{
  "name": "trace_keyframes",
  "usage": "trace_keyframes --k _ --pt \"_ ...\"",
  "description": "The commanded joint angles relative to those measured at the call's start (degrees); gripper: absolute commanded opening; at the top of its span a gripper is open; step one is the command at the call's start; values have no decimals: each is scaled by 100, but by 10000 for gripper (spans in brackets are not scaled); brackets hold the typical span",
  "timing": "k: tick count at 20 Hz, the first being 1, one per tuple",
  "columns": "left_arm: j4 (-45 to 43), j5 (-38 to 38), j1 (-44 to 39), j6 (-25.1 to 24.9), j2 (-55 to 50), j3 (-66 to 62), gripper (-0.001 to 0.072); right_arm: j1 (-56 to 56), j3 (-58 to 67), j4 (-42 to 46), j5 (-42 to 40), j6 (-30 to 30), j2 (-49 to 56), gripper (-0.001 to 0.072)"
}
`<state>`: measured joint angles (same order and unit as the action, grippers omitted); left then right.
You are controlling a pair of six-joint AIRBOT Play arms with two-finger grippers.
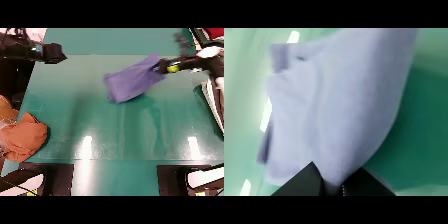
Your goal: Fold the shirts.
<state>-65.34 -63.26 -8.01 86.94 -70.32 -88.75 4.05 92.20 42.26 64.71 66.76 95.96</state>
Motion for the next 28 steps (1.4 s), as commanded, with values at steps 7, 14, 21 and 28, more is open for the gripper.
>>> trace_keyframes --k 7,14,21,28 --pt "-15 951 -1237 11 -2 0 21 -3464 24 127 -1222 28 -638 21" --pt "-26 1032 -1294 9 -2 2 21 -3917 326 125 -1556 -17 -643 21" --pt "-46 997 -1294 2 -4 2 21 -4162 2074 348 74 -186 -649 21" --pt "-48 748 -1294 -37 -4 2 22 -4677 1384 1915 734 76 -1473 22"
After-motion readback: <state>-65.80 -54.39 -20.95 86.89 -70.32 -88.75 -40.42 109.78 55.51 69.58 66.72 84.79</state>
